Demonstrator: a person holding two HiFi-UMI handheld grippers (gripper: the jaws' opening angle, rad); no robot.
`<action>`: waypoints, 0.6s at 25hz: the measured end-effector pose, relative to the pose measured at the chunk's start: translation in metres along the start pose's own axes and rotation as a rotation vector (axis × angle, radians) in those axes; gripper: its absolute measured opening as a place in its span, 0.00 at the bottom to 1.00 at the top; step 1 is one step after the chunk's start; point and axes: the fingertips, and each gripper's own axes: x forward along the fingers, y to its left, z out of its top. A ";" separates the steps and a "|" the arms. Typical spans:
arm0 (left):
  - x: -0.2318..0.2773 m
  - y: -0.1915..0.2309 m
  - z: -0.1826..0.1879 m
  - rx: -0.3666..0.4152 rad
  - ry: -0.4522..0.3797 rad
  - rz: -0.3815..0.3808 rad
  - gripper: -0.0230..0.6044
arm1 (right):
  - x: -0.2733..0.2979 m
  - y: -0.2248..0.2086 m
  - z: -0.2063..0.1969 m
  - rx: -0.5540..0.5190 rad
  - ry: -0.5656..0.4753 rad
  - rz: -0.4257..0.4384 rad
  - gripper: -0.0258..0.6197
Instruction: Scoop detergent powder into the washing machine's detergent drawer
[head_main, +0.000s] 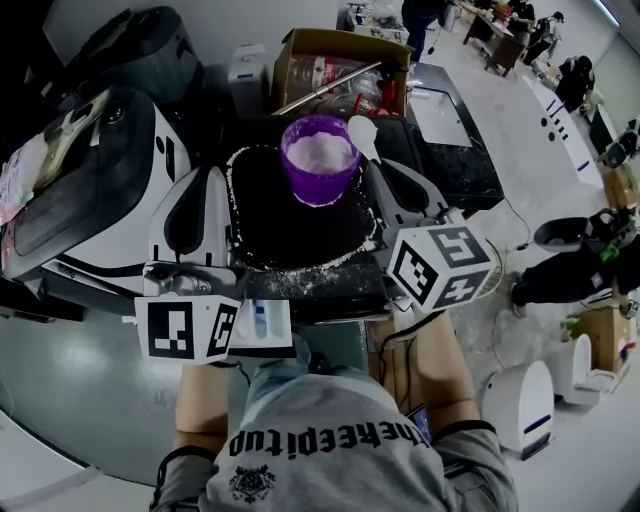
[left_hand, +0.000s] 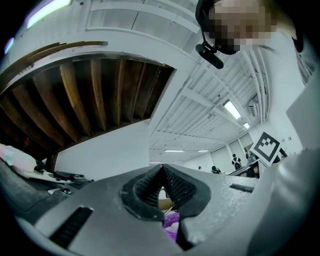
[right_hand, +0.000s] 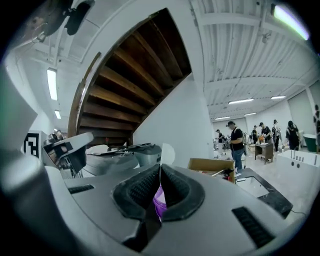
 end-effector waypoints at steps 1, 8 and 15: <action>0.004 0.003 -0.002 0.000 0.002 0.000 0.04 | 0.009 -0.002 -0.003 -0.003 0.036 0.011 0.05; 0.024 0.022 -0.029 -0.019 0.040 -0.008 0.04 | 0.069 -0.020 -0.035 0.010 0.290 0.074 0.05; 0.038 0.033 -0.055 -0.037 0.077 -0.023 0.04 | 0.119 -0.030 -0.076 0.008 0.578 0.142 0.05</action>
